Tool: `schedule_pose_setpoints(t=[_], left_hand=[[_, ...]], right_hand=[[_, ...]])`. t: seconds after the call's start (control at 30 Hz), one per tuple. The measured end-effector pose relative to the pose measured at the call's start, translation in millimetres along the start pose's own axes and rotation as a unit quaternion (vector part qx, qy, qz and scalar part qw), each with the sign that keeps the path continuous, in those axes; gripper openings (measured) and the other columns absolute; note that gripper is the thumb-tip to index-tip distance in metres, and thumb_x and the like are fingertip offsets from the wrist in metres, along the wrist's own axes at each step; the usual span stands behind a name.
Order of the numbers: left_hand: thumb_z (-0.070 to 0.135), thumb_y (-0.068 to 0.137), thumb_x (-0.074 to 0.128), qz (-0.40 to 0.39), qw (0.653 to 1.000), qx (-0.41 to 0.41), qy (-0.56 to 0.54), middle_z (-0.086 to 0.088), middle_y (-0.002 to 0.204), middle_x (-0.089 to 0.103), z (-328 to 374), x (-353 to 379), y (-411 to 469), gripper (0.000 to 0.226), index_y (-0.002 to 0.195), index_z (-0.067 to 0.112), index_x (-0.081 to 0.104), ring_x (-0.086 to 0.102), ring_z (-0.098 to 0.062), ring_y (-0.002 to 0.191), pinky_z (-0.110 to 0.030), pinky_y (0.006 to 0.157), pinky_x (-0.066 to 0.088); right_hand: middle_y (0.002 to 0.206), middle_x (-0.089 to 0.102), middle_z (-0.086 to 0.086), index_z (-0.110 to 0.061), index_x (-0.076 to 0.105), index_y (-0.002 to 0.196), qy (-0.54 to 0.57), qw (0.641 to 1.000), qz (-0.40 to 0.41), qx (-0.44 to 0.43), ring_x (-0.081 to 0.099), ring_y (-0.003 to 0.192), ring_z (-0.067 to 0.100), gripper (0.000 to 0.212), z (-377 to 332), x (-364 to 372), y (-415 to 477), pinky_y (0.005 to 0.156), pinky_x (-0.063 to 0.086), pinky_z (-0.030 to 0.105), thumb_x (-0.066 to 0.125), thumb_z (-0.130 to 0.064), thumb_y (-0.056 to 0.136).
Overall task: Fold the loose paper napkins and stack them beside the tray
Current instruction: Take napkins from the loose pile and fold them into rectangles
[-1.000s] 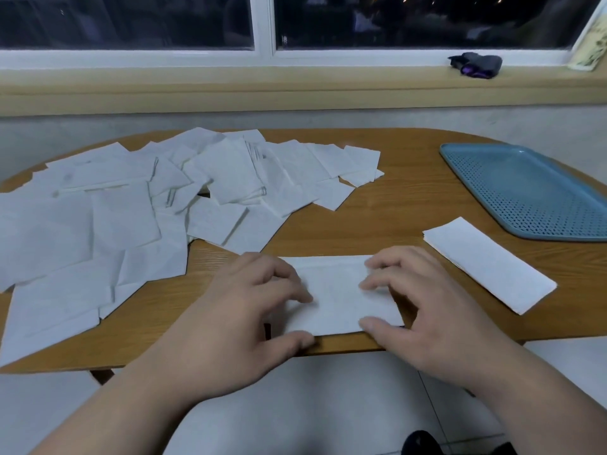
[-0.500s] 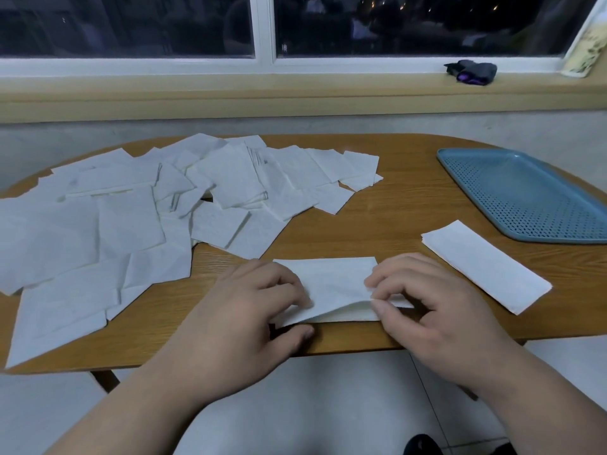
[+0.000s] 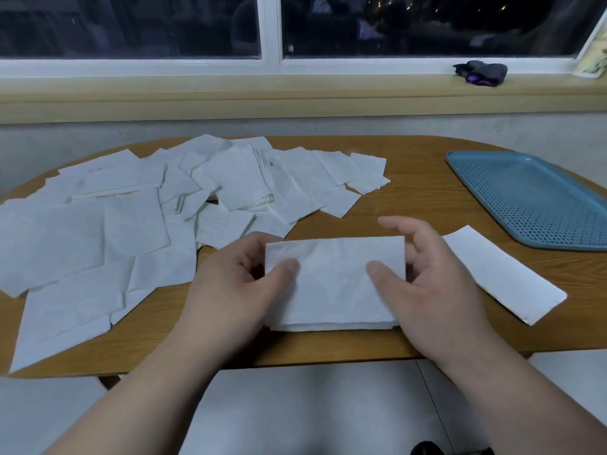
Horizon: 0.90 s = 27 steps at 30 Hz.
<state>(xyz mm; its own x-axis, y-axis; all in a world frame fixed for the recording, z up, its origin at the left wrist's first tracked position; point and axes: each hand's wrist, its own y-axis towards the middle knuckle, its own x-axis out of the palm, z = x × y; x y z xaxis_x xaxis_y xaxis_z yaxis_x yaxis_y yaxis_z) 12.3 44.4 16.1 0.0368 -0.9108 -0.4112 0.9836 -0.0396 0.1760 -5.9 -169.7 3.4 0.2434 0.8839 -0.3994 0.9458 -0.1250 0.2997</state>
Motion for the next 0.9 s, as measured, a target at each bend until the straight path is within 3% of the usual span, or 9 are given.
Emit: schedule_pose_setpoints(t=[0.07,0.17,0.23,0.33,0.47,0.73,0.9], left_hand=[[0.034,0.09,0.067,-0.008,0.999,-0.017,0.049,0.03,0.082,0.069,-7,0,6,0.011,0.096,0.043,0.066,0.065,0.009,0.076,-0.014,0.06,0.047],[0.041,0.089,0.066,-0.024,0.99,-0.027,0.135,0.025,0.082,0.063,-16,2,12,0.027,0.113,0.048,0.055,0.06,0.007,0.076,-0.012,0.058,0.042],[0.044,0.088,0.067,-0.041,0.98,-0.022,0.192,0.015,0.081,0.062,-21,4,14,0.042,0.127,0.047,0.051,0.058,0.004,0.079,-0.017,0.066,0.043],[0.045,0.087,0.068,-0.044,0.969,-0.005,0.242,0.014,0.082,0.06,-24,6,15,0.051,0.134,0.041,0.049,0.056,0.002,0.08,-0.02,0.068,0.044],[0.047,0.087,0.067,-0.014,0.971,0.017,0.236,0.015,0.083,0.056,-23,3,13,0.048,0.132,0.039,0.052,0.052,0.002,0.084,-0.017,0.067,0.038],[0.046,0.089,0.062,-0.001,0.979,-0.009,0.203,0.015,0.085,0.058,-25,-23,11,0.023,0.111,0.042,0.06,0.052,0.007,0.085,-0.014,0.065,0.035],[0.044,0.088,0.059,0.036,0.98,-0.026,0.195,0.015,0.087,0.057,-31,-48,16,0.022,0.109,0.038,0.064,0.053,0.002,0.084,-0.017,0.067,0.039]], right_hand=[[0.069,0.059,-0.008,-0.047,0.046,0.132,-0.075,0.997,-0.007,0.007,0.056,0.061,0.009,0.049,6,4,4,0.057,0.048,0.025,0.067,-0.029,0.091],[0.063,0.042,-0.011,-0.039,0.041,0.144,-0.148,0.988,-0.014,0.028,0.046,0.058,0.007,0.056,12,7,8,0.054,0.04,0.022,0.065,-0.028,0.094],[0.07,0.044,-0.011,-0.037,0.038,0.147,-0.208,0.977,-0.036,0.039,0.049,0.065,0.006,0.059,13,7,8,0.056,0.04,0.022,0.062,-0.029,0.094],[0.093,0.047,-0.016,-0.032,0.039,0.148,-0.287,0.956,-0.048,0.033,0.05,0.093,0.007,0.06,12,8,8,0.078,0.042,0.025,0.061,-0.034,0.092],[0.121,0.043,-0.015,-0.032,0.048,0.141,-0.312,0.95,-0.022,0.017,0.044,0.12,0.008,0.053,11,4,5,0.101,0.042,0.029,0.063,-0.039,0.091],[0.111,0.049,-0.027,-0.034,0.065,0.117,-0.268,0.961,-0.065,-0.029,0.043,0.11,-0.003,0.026,-8,18,10,0.09,0.036,0.018,0.063,-0.036,0.091],[0.116,0.05,-0.022,-0.035,0.061,0.123,-0.273,0.95,-0.134,-0.069,0.042,0.113,-0.001,0.028,-41,54,47,0.091,0.033,0.017,0.059,-0.039,0.095]])
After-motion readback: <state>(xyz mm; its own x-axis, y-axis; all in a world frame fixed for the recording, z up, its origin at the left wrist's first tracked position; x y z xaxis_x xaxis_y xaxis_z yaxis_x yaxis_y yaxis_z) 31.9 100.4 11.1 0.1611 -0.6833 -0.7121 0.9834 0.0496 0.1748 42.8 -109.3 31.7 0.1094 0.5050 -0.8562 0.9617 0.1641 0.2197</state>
